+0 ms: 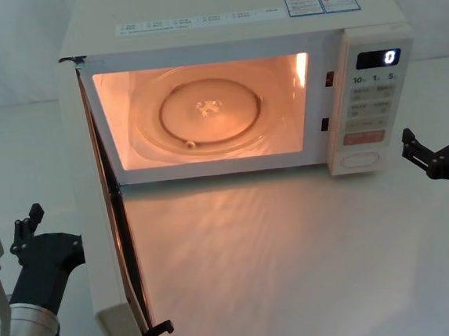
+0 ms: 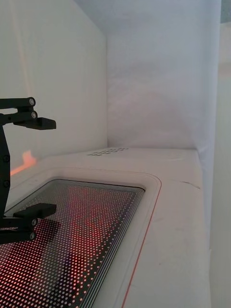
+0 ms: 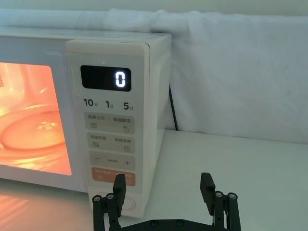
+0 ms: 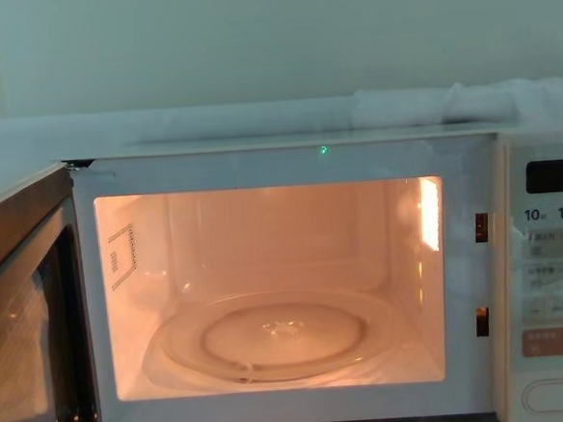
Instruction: Press the button to open the microwave door with one hand; close the microwave door with the other hand.
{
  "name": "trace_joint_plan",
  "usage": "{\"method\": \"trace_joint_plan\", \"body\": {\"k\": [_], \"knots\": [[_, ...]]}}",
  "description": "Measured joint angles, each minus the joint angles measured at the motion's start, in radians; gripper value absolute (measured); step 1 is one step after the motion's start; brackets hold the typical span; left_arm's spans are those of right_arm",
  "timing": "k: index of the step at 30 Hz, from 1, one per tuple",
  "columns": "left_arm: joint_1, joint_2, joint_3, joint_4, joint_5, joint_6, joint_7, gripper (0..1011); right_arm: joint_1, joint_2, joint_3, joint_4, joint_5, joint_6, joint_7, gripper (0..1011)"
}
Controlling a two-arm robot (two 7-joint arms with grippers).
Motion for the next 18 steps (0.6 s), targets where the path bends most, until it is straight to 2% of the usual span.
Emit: {"method": "trace_joint_plan", "body": {"k": [3,6,13,18], "knots": [[0.000,0.000,0.000,0.000,0.000,0.000,0.000,1001,0.000,0.000,0.000,0.000,0.000,0.000,0.000,1002],[0.000,0.000,0.000,0.000,0.000,0.000,0.000,951,0.000,0.000,0.000,0.000,0.000,0.000,0.000,1003],[0.000,0.000,0.000,0.000,0.000,0.000,0.000,786,0.000,0.000,0.000,0.000,0.000,0.000,0.000,1002],[0.000,0.000,0.000,0.000,0.000,0.000,0.000,605,0.000,0.000,0.000,0.000,0.000,0.000,0.000,1002]]}}
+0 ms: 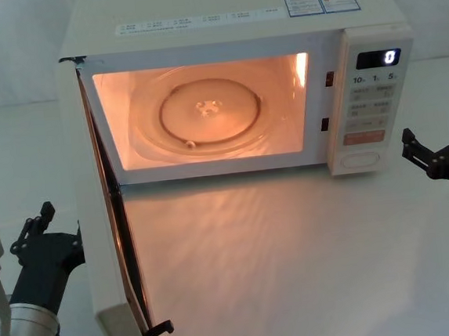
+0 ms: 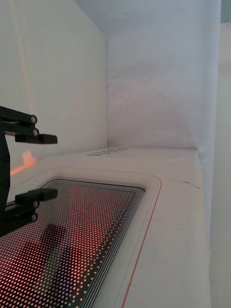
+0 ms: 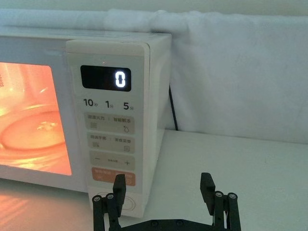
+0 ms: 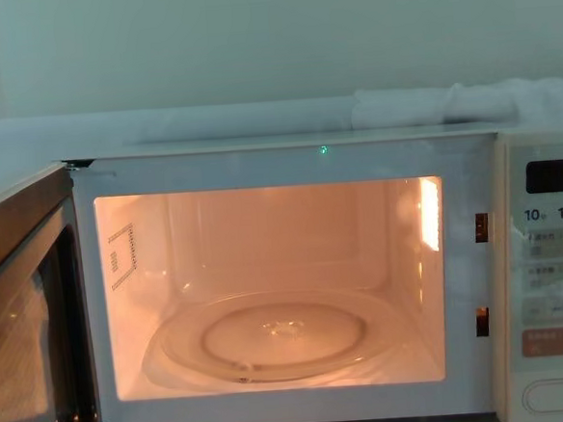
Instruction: Press the button to open the microwave door with one hand; close the microwave door with the other hand.
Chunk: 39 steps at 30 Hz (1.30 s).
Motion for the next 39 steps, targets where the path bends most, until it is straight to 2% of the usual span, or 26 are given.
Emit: {"method": "trace_joint_plan", "body": {"k": [6,12,13,16,20,24,31,39], "knots": [[0.000,0.000,0.000,0.000,0.000,0.000,0.000,441,0.000,0.000,0.000,0.000,0.000,0.000,0.000,1002],[0.000,0.000,0.000,0.000,0.000,0.000,0.000,211,0.000,0.000,0.000,0.000,0.000,0.000,0.000,1002],[0.000,0.000,0.000,0.000,0.000,0.000,0.000,211,0.000,0.000,0.000,0.000,0.000,0.000,0.000,1002],[0.000,0.000,0.000,0.000,0.000,0.000,0.000,97,0.000,0.000,0.000,0.000,0.000,0.000,0.000,1002],[0.000,0.000,0.000,0.000,0.000,0.000,0.000,0,0.000,0.000,0.000,0.000,0.000,0.000,0.000,1002],[0.000,0.000,0.000,0.000,0.000,0.000,-0.001,0,0.000,0.000,0.000,0.000,0.000,0.000,0.000,1002],[-0.001,-0.003,-0.016,-0.014,-0.012,0.008,-0.052,0,0.000,0.000,0.000,0.000,0.000,0.000,0.000,1003],[0.041,0.029,-0.074,-0.088,-0.048,0.058,-0.119,0,0.000,0.000,0.000,0.000,0.000,0.000,0.000,1002]]}}
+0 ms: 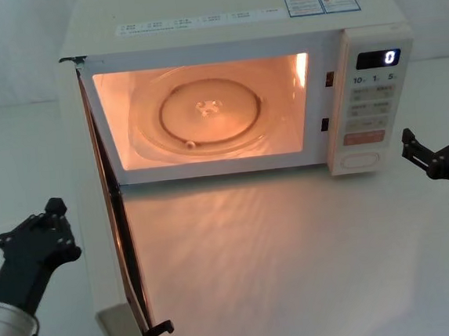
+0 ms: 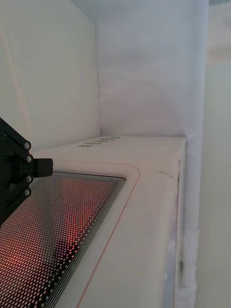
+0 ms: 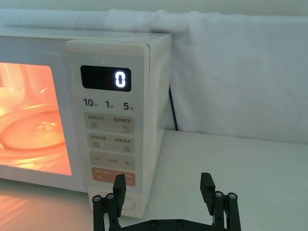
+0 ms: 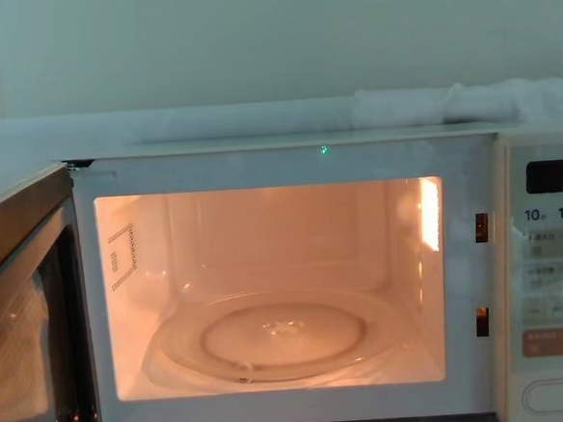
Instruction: Press the button to open the microwave door with one hand; close the microwave door with the other hand.
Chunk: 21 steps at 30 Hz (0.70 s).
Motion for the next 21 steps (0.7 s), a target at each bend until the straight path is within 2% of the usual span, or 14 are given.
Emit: {"method": "trace_joint_plan", "body": {"k": [5,8,9,10,15,21], "knots": [[0.031,0.039,-0.043,-0.047,-0.031,0.031,-0.044,0,0.000,0.000,0.000,0.000,0.000,0.000,0.000,1002],[0.046,0.072,-0.069,-0.072,-0.052,0.046,-0.076,0,0.000,0.000,0.000,0.000,0.000,0.000,0.000,1002],[0.050,0.096,-0.086,-0.086,-0.070,0.055,-0.101,0,0.000,0.000,0.000,0.000,0.000,0.000,0.000,1002],[0.050,0.096,-0.086,-0.086,-0.070,0.055,-0.101,0,0.000,0.000,0.000,0.000,0.000,0.000,0.000,1002],[0.040,0.151,-0.109,-0.104,-0.119,0.068,-0.157,0,0.000,0.000,0.000,0.000,0.000,0.000,0.000,1002],[0.007,0.207,-0.106,-0.101,-0.165,0.077,-0.214,0,0.000,0.000,0.000,0.000,0.000,0.000,0.000,1002]]}}
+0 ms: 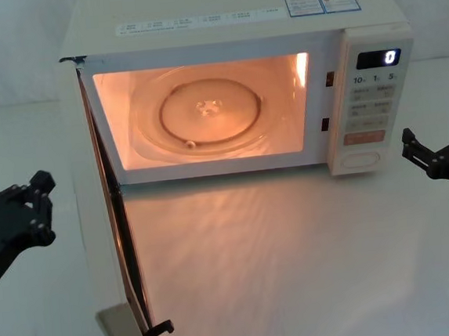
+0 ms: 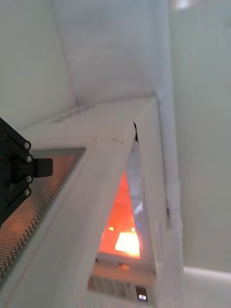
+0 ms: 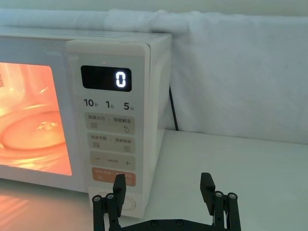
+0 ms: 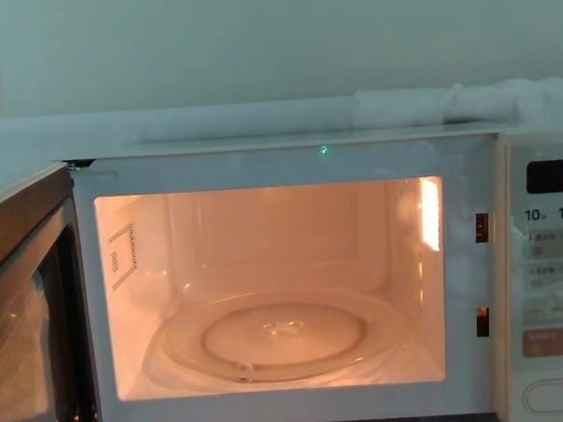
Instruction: Press the button to open the microwave door with one hand; close the microwave door with the other hand.
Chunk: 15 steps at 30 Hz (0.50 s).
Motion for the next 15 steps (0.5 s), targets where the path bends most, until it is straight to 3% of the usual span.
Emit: {"method": "trace_joint_plan", "body": {"k": [6,15], "knots": [[-0.029,0.048,0.020,0.011,-0.035,0.005,-0.050,0,0.000,0.000,0.000,0.000,0.000,0.000,0.000,1002],[-0.059,0.084,0.055,0.011,-0.080,0.015,-0.085,0,0.000,0.000,0.000,0.000,0.000,0.000,0.000,1002]]}}
